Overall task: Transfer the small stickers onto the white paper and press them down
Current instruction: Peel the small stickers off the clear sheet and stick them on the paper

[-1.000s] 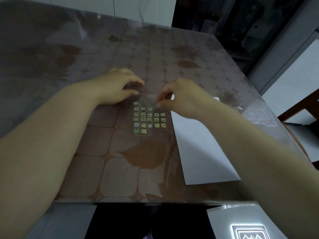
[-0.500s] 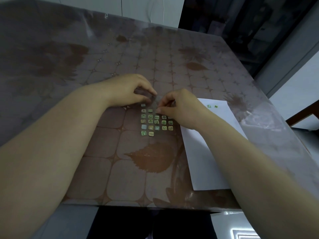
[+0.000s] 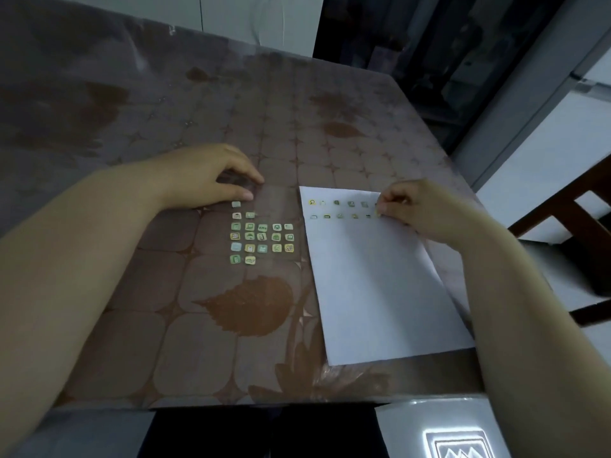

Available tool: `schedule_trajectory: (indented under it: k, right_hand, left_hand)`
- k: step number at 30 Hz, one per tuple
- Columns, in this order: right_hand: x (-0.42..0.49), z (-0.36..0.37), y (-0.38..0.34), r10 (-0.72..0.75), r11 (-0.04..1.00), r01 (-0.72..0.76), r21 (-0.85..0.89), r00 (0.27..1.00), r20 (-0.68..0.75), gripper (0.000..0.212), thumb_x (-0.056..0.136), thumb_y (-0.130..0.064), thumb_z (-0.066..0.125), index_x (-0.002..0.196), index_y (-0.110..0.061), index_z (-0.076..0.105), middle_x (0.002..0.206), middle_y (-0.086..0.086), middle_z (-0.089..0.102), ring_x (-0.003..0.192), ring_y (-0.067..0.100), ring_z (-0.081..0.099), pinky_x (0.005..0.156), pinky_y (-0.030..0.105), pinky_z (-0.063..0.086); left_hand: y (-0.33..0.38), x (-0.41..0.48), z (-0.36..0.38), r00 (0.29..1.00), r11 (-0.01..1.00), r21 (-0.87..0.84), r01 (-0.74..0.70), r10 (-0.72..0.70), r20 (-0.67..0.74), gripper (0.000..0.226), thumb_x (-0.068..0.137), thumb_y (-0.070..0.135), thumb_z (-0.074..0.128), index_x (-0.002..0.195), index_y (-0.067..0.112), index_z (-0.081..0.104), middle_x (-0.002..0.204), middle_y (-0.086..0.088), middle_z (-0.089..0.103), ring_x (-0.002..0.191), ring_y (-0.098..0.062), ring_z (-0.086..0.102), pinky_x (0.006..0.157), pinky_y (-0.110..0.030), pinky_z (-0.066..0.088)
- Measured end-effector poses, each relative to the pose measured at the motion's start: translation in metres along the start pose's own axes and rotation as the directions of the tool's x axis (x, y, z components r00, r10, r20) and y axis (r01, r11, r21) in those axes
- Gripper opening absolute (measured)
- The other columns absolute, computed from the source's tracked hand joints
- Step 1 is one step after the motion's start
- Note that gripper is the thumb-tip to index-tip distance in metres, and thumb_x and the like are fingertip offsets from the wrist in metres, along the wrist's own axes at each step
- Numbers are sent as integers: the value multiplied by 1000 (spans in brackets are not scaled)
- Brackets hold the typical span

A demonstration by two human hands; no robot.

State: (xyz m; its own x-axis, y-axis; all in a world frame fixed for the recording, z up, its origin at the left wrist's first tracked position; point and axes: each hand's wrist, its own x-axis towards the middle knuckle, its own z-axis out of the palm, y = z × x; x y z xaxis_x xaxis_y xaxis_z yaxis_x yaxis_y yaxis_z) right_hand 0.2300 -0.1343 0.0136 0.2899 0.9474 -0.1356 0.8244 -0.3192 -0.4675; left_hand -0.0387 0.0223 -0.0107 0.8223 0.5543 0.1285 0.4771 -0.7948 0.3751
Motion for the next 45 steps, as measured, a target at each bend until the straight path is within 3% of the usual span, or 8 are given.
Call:
schedule_trajectory:
  k: [10, 22, 26, 31, 35, 39, 42, 45]
  right_hand:
    - [4, 0, 4, -58, 998, 58, 15, 998, -21, 8, 87, -22, 61, 86, -17, 67, 78, -7, 60, 72, 10, 52, 72, 27, 42]
    - [2, -2, 7, -51, 998, 53, 33, 998, -37, 5, 85, -20, 63, 85, -16, 67, 74, -6, 61, 66, 7, 54, 63, 18, 42]
    - [4, -1, 8, 4, 997, 0, 84, 999, -49, 2, 81, -20, 67, 81, -18, 67, 73, -3, 62, 66, 11, 54, 60, 21, 44]
    - [5, -2, 8, 142, 956, -118, 268, 987, -74, 15, 73, -17, 76, 78, -20, 62, 75, -2, 54, 60, 12, 50, 53, 22, 42]
    - [4, -4, 4, 159, 961, -144, 238, 986, -47, 12, 73, -17, 76, 79, -18, 65, 66, -4, 55, 55, 10, 49, 48, 20, 37]
    - [-1, -6, 2, 162, 958, -149, 246, 986, -32, 14, 72, -20, 76, 83, -15, 68, 68, -2, 59, 60, 13, 52, 52, 18, 43]
    - [-7, -12, -9, 156, 940, -102, 325, 977, -143, 6, 77, -20, 72, 81, -19, 68, 72, -4, 61, 59, 9, 54, 55, 12, 48]
    - [-13, -14, -42, -13, 967, 52, 250, 988, -154, 4, 77, -25, 71, 81, -26, 69, 76, -6, 65, 69, 9, 58, 71, 22, 49]
  left_hand:
    - [0, 0, -2, 1000, 1000, 2, -5, 5, -3, 32, 79, 31, 64, 110, 30, 62, 122, 3, 56, 114, -13, 50, 101, -32, 36]
    - [1, -1, -2, 1000, 1000, -6, -6, 6, -7, 32, 79, 30, 64, 111, 29, 62, 121, 2, 56, 114, -13, 50, 100, -31, 36]
    - [1, 0, -3, 1000, 1000, -2, 2, -2, -4, 32, 79, 30, 64, 111, 29, 62, 122, 3, 56, 114, -13, 50, 100, -31, 36]
    - [2, 0, -3, 1000, 1000, 2, 9, -9, 16, 33, 79, 32, 63, 112, 30, 61, 123, 3, 55, 115, -13, 49, 101, -32, 36]
    - [3, -2, -3, 1000, 1000, -3, 16, -16, 18, 32, 80, 30, 63, 112, 28, 61, 123, 3, 56, 115, -13, 49, 100, -29, 35]
    - [5, -4, -7, 999, 999, -33, 31, -30, 34, 33, 80, 27, 64, 112, 26, 62, 120, 2, 58, 112, -13, 51, 97, -26, 35]
    - [5, -6, -11, 998, 996, -63, 60, -59, 27, 32, 79, 24, 65, 111, 26, 63, 110, 7, 61, 102, -7, 53, 89, -18, 37]
    - [5, -7, -14, 995, 992, -82, 97, -96, 10, 28, 78, 22, 67, 105, 27, 65, 99, 13, 61, 94, -3, 53, 76, -8, 34]
